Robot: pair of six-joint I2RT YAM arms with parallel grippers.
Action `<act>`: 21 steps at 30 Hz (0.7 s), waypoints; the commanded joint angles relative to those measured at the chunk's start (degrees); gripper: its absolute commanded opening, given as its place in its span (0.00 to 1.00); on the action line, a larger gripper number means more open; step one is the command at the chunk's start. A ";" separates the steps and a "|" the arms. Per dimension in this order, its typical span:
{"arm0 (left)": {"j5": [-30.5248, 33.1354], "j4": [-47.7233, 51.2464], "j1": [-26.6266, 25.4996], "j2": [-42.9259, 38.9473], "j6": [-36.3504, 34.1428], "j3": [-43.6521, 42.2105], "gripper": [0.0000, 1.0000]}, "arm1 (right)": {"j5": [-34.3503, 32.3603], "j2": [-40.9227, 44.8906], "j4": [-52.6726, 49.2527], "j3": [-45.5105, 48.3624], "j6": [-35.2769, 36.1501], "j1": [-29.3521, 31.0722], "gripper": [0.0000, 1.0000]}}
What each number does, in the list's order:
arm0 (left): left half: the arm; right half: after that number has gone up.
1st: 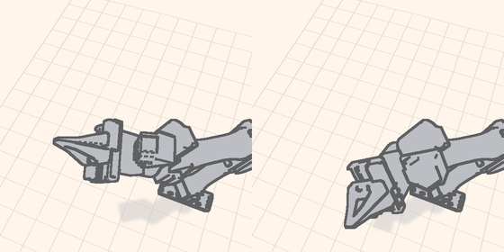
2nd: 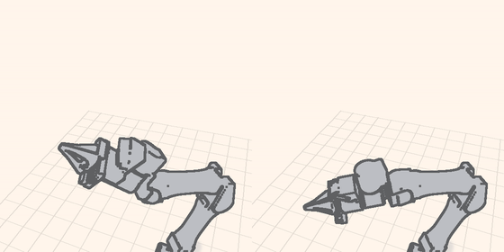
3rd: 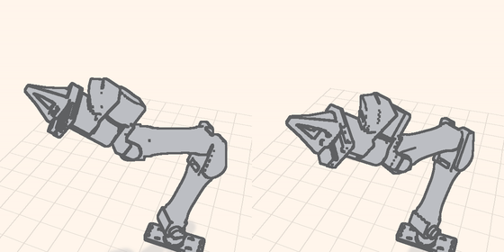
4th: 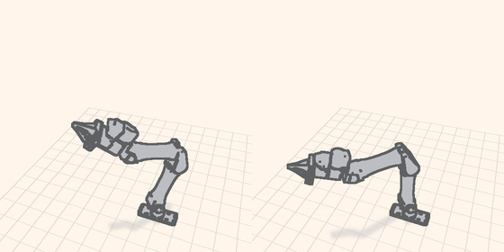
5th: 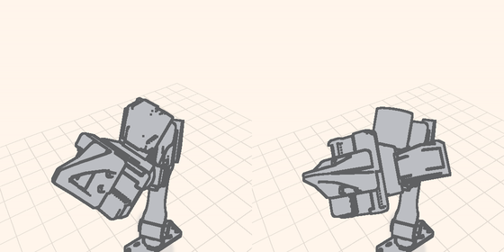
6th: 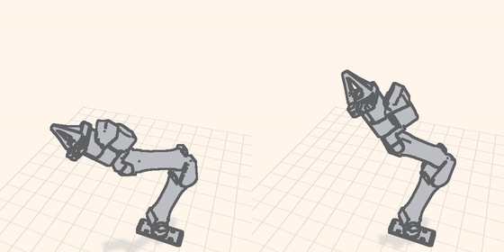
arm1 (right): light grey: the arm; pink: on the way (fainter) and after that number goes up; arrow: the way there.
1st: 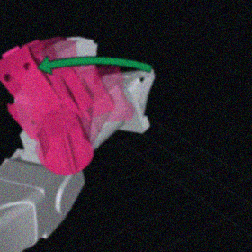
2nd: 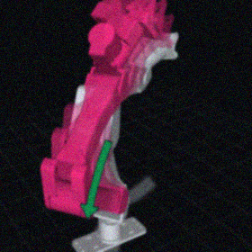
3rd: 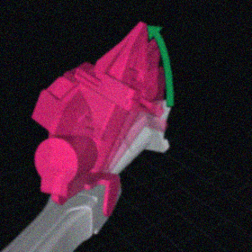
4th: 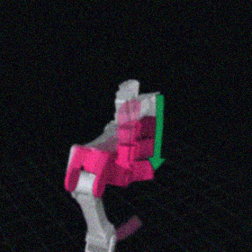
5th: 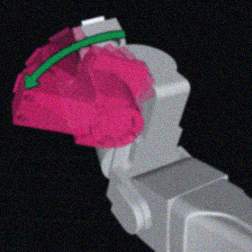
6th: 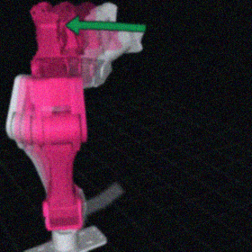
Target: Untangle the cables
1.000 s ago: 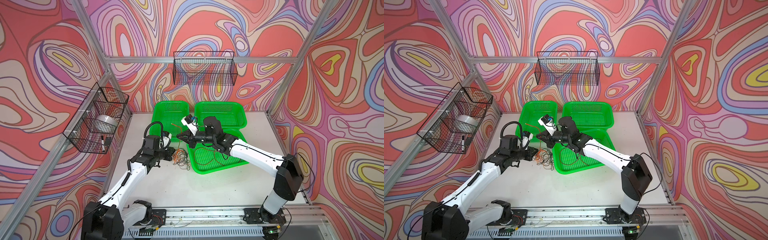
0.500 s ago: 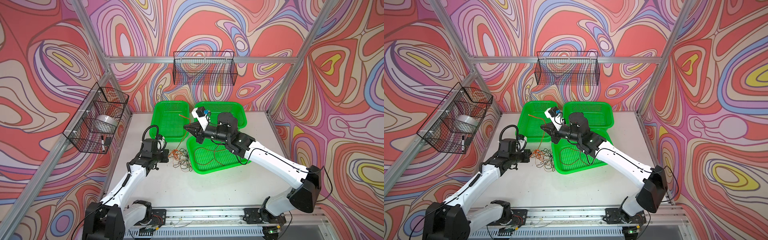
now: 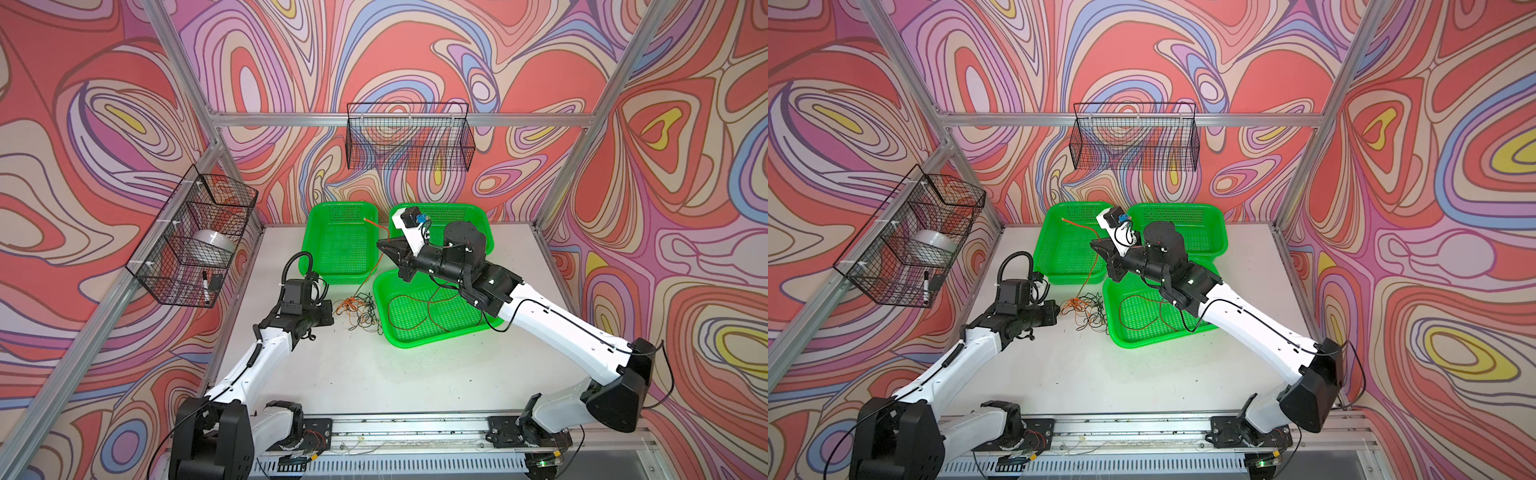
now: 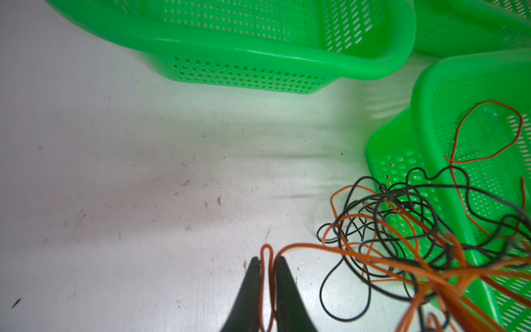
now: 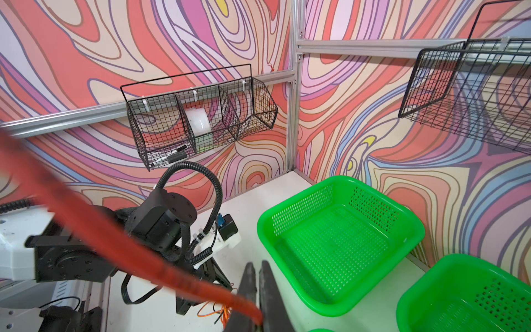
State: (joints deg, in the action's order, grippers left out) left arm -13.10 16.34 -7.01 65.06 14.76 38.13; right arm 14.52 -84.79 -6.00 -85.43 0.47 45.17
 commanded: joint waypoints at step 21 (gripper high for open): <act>14.92 2.40 -15.85 -16.26 10.71 3.27 0.73 | -12.81 -15.96 -8.26 -14.27 -10.79 0.01 0.00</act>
State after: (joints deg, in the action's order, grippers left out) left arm -2.07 17.76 -20.47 49.04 19.64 39.79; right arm 4.19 -100.03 -14.37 -97.76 -8.12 45.17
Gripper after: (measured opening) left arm 0.732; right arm 0.048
